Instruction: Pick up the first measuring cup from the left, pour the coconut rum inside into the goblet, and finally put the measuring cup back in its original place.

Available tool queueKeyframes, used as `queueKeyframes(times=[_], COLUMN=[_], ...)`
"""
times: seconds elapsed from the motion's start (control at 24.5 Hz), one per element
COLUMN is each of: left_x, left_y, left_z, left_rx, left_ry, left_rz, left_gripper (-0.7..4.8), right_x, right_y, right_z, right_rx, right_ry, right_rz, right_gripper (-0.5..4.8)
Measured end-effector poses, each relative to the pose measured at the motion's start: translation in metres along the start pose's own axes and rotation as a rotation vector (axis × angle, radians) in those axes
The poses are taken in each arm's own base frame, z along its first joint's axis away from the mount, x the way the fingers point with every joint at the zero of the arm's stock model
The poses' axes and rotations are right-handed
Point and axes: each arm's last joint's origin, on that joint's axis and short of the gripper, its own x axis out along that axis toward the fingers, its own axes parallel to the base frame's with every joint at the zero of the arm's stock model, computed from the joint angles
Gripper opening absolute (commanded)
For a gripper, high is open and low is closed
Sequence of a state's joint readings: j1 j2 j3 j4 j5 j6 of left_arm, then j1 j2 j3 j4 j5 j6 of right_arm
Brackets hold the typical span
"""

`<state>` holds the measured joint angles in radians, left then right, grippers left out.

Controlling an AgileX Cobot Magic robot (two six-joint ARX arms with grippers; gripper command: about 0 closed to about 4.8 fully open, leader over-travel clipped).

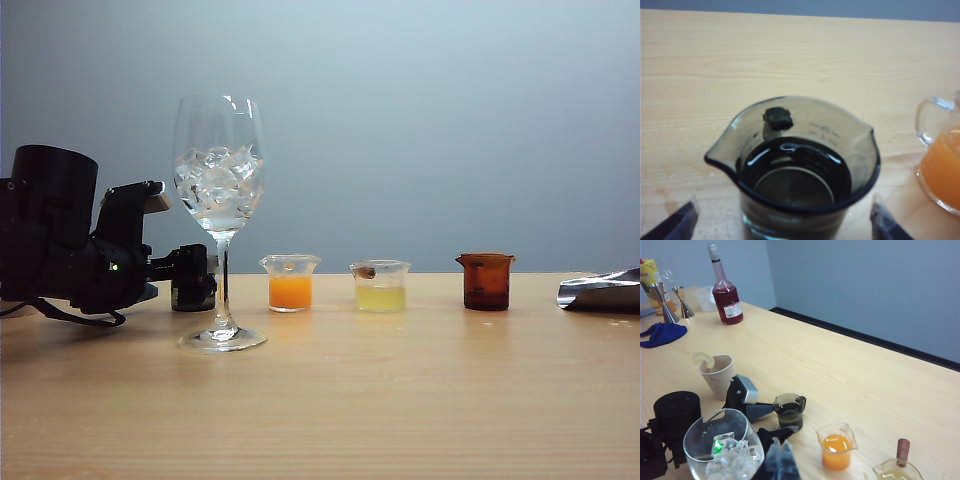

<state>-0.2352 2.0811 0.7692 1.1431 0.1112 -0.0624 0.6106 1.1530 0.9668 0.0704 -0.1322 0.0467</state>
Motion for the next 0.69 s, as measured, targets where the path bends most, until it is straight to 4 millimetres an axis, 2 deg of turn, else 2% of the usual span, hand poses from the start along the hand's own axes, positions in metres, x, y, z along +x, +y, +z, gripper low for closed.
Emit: queueKeyframes(times=[0.49, 0.69], left_x=[0.027, 0.029], left_y=[0.002, 0.003], left_z=[0.007, 0.004], left_rx=[-0.016, -0.019], left_ry=[-0.023, -0.017], left_rz=[-0.003, -0.003], left_gripper=[4.79, 4.79], right_x=[0.003, 0.003], right_y=[0.0, 0.001], right_z=[-0.008, -0.008], right_rx=[0.005, 0.005], right_ry=[0.034, 0.034], right_rz=[0.043, 0.045], right_gripper=[-0.05, -0.05])
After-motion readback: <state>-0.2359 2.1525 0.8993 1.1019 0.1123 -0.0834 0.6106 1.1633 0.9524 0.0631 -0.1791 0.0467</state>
